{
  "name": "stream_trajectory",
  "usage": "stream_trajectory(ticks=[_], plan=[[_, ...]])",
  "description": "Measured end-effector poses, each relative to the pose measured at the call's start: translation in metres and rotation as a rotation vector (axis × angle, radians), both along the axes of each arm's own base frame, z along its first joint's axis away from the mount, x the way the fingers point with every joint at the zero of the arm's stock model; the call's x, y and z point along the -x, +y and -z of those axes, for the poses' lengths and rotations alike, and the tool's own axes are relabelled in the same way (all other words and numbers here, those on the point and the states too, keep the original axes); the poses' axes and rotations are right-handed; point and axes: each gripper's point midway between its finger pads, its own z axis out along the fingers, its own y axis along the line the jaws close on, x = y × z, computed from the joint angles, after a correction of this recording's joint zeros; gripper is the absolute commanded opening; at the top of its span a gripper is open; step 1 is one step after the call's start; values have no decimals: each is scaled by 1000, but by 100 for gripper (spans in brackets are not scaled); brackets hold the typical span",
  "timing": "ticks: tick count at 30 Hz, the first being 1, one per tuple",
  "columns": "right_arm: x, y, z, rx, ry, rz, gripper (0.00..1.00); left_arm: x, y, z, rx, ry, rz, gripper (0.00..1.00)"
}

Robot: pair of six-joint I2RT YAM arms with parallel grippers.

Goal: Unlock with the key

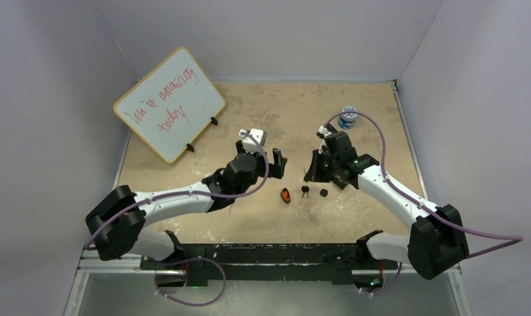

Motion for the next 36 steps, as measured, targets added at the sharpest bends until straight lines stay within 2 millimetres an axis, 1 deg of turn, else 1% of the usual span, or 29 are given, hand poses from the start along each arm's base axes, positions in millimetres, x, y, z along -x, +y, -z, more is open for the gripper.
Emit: stream_trajectory(ticks=[3, 5, 6, 8, 11, 12, 14, 17, 19, 21, 24, 26, 28, 30, 32, 33, 36], plan=[[2, -5, 7, 22, 13, 22, 0, -9, 2, -4, 7, 152, -113, 86], [1, -7, 7, 28, 14, 38, 0, -8, 0, -1, 29, 251, -165, 82], [0, -9, 7, 35, 11, 55, 0, -6, -1, 4, 43, 309, -191, 81], [-2, -12, 7, 45, 9, 85, 0, 2, 1, 22, 53, 411, -236, 80], [-3, -20, 11, 69, 28, 146, 0, 21, 9, 59, 24, 559, -316, 79], [-2, -23, 13, 77, 36, 163, 0, 29, 11, 71, 10, 603, -343, 79], [2, -30, 21, 91, 51, 202, 0, 43, 8, 86, -9, 651, -375, 79], [19, -42, 40, 122, 95, 246, 0, 58, -8, 95, -48, 670, -376, 80], [29, -48, 49, 135, 124, 268, 0, 60, -25, 90, -54, 657, -376, 80], [33, -51, 53, 141, 134, 288, 0, 59, -36, 83, -43, 633, -380, 80], [34, -51, 48, 126, 123, 300, 0, 60, -38, 79, -23, 613, -412, 80], [33, -51, 45, 118, 112, 301, 0, 60, -34, 85, -29, 610, -450, 80], [34, -52, 45, 122, 113, 302, 0, 59, -33, 96, -42, 617, -485, 79], [35, -54, 45, 130, 115, 303, 0, 61, -34, 110, -68, 627, -500, 74], [36, -55, 43, 135, 111, 305, 0, 66, -37, 122, -96, 633, -499, 63], [37, -56, 42, 136, 107, 307, 0, 69, -39, 127, -111, 634, -494, 59], [37, -57, 36, 129, 84, 305, 0, 75, -48, 136, -136, 638, -475, 47]])
